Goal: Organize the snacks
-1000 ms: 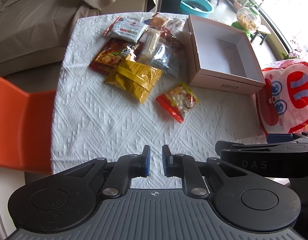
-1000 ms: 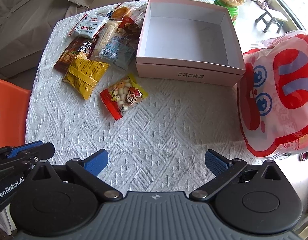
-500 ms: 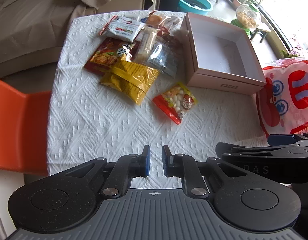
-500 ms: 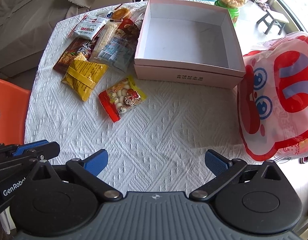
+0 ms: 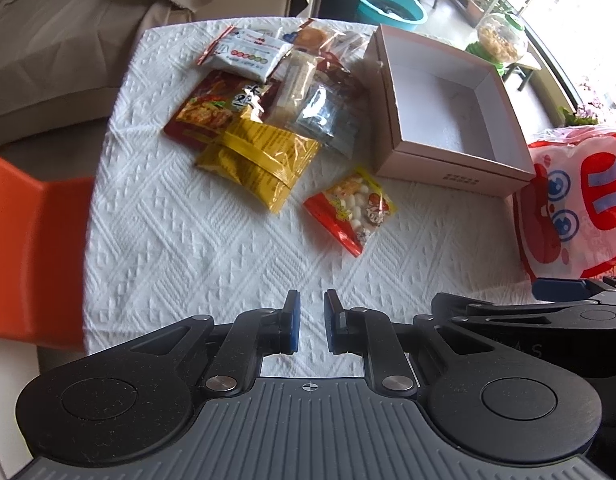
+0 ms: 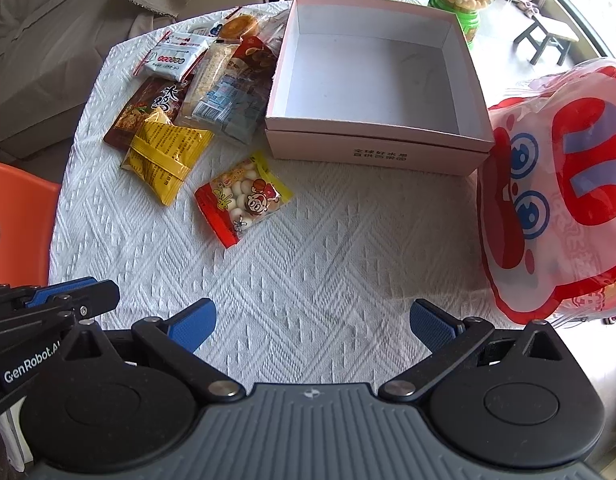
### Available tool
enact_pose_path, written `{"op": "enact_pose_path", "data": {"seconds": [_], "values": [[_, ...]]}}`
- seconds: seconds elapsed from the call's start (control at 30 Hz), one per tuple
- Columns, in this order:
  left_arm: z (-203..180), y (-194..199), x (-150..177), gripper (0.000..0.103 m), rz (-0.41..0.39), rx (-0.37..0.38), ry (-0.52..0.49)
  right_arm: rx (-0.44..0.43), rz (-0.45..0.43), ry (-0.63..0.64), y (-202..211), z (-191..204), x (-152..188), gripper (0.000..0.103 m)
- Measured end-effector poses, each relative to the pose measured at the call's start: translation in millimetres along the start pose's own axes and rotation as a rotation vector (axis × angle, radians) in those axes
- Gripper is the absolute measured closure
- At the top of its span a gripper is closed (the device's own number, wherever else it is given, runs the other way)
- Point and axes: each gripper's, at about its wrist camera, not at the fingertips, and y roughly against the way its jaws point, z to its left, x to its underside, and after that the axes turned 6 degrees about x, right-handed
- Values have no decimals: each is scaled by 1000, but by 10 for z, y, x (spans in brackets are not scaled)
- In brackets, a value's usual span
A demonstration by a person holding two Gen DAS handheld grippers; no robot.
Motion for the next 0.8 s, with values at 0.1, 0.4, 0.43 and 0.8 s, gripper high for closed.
{"op": "enact_pose_path", "data": {"seconds": [0.1, 0.4, 0.43, 0.8], "values": [[140, -136, -36, 86, 16, 122, 73, -19, -31, -3, -48, -20, -4, 0], [499, -185, -392, 85, -150, 99, 39, -115, -262, 97, -535, 69, -188, 0], [552, -201, -448, 85, -153, 103, 26, -138, -278, 116, -594, 126, -230, 0], [1480, -625, -973, 84, -45, 138, 175, -283, -212, 250, -910, 1042, -443, 3]]}}
